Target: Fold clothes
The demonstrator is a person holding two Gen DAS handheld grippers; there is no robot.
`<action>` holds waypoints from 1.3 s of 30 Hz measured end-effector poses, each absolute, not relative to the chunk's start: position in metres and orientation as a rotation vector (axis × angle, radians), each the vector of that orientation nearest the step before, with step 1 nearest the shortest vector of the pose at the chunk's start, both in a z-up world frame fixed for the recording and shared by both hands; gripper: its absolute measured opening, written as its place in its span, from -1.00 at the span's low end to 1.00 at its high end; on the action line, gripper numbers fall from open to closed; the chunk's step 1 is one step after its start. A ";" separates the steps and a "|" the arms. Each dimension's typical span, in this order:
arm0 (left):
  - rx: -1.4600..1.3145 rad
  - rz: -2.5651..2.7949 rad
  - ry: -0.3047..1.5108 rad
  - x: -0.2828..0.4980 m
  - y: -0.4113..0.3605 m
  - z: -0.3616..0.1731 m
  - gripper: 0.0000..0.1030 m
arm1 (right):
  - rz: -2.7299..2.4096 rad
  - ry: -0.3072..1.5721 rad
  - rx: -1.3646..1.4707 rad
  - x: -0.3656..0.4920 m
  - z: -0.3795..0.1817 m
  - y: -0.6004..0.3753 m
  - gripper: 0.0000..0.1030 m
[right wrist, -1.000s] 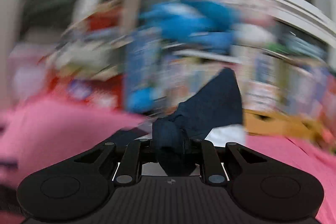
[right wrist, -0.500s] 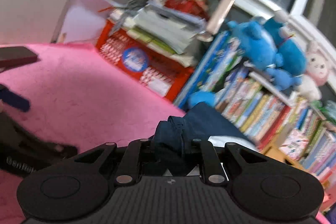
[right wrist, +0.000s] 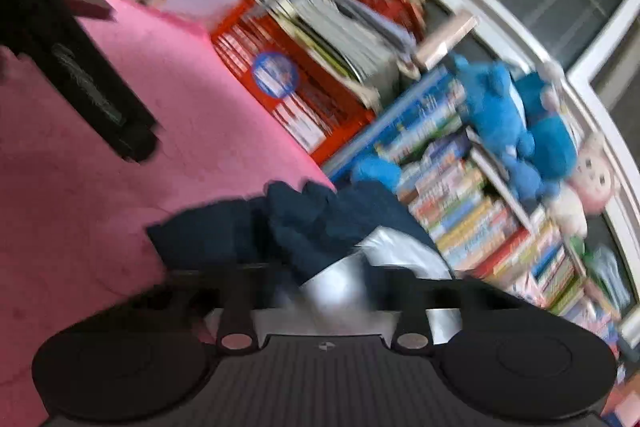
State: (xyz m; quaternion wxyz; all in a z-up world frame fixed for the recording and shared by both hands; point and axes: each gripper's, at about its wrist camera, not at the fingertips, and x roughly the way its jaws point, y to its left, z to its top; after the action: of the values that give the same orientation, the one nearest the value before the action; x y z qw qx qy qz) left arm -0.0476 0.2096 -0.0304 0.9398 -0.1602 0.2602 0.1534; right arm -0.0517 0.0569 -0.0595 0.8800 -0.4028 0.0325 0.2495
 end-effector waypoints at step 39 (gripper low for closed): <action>-0.116 0.240 0.649 0.031 0.158 -0.022 1.00 | 0.650 -0.007 -1.051 -0.062 -0.086 0.067 -0.60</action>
State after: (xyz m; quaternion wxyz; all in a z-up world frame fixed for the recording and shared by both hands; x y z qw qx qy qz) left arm 0.0312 0.1579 -0.0218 0.9390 -0.0568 0.3181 0.1178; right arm -0.0624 0.0672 -0.0859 0.8151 -0.4926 -0.0034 0.3049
